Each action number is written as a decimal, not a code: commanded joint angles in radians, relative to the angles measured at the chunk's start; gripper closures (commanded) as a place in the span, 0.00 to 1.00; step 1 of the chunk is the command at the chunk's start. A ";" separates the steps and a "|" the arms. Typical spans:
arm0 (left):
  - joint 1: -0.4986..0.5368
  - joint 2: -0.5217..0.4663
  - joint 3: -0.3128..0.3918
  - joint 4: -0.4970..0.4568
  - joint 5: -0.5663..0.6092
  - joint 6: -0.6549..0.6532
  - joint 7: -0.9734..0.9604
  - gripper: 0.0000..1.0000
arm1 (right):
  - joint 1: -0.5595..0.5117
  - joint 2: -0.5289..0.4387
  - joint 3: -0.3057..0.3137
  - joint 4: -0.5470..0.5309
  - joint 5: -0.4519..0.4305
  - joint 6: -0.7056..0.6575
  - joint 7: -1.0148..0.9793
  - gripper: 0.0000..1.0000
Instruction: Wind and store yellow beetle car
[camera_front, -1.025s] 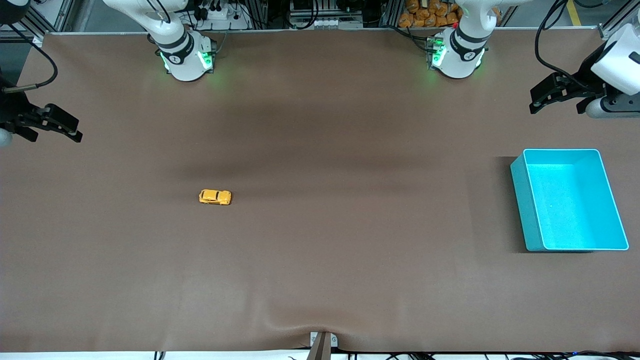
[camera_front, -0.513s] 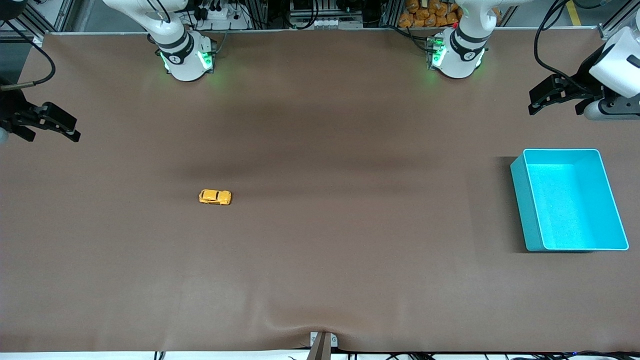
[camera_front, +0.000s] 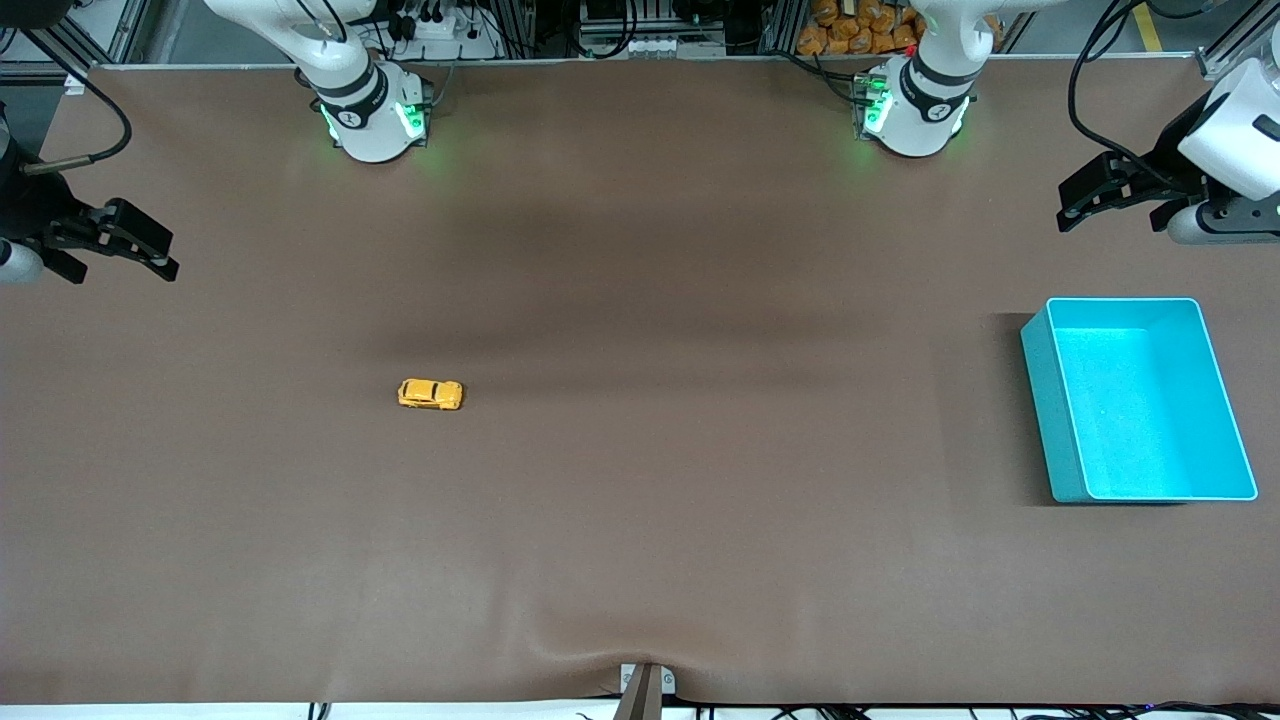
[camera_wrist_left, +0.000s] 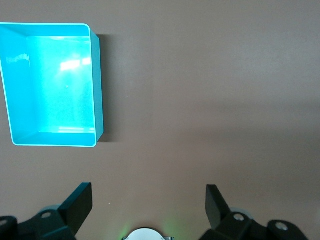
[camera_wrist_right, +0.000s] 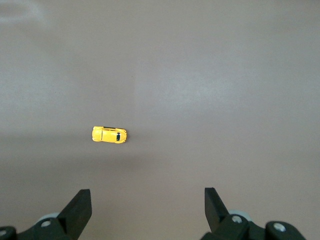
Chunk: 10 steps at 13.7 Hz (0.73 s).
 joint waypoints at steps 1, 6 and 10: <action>0.003 0.001 -0.005 0.008 0.017 -0.013 -0.002 0.00 | 0.007 0.011 -0.004 0.021 -0.005 -0.014 0.004 0.00; 0.001 0.000 -0.005 0.011 0.017 -0.012 -0.002 0.00 | 0.007 0.022 -0.004 0.021 -0.005 -0.017 0.004 0.00; 0.006 0.001 -0.003 0.011 0.017 -0.012 0.000 0.00 | 0.007 0.024 -0.004 0.023 -0.003 -0.013 0.004 0.00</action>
